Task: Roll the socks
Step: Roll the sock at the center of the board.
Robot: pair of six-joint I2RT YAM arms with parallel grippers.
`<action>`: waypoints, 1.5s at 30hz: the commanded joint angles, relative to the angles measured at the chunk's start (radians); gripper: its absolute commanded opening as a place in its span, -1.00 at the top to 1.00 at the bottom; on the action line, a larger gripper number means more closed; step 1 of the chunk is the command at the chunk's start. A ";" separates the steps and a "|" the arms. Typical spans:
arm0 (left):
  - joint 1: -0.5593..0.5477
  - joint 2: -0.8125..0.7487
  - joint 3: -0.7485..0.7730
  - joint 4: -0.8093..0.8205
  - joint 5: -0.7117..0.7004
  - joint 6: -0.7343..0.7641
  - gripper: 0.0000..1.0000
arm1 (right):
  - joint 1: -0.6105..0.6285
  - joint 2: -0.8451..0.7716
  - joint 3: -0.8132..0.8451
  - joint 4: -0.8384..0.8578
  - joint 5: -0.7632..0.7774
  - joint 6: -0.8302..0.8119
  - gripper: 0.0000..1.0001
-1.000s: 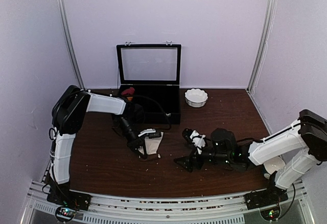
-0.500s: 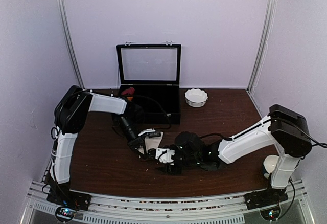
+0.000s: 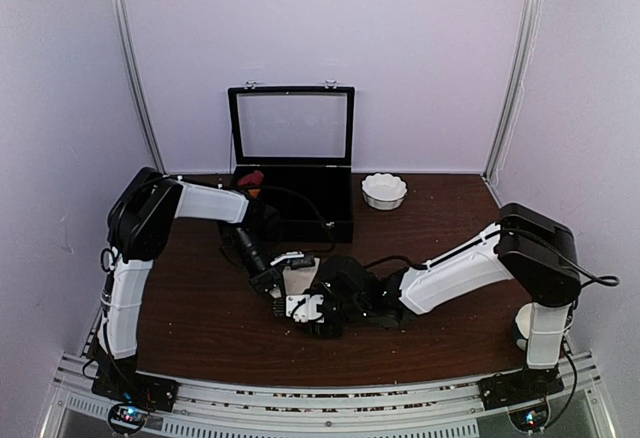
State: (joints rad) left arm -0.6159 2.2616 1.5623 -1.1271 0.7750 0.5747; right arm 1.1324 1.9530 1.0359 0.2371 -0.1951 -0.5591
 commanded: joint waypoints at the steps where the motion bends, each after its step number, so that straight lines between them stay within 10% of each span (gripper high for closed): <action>1: 0.005 0.053 -0.013 -0.023 -0.076 0.016 1.00 | -0.017 0.053 0.015 -0.055 -0.005 -0.021 0.12; 33: 0.005 0.082 0.014 -0.096 -0.034 0.081 1.00 | -0.034 0.117 0.119 -0.158 0.119 -0.119 0.24; 45: 0.024 0.039 0.038 -0.107 -0.024 0.085 0.65 | -0.040 0.133 0.083 -0.270 -0.017 -0.034 0.89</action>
State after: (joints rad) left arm -0.6067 2.2993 1.5871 -1.2110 0.8104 0.6418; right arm 1.1007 2.0590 1.1965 0.0784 -0.1757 -0.6449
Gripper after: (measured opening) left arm 0.113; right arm 0.090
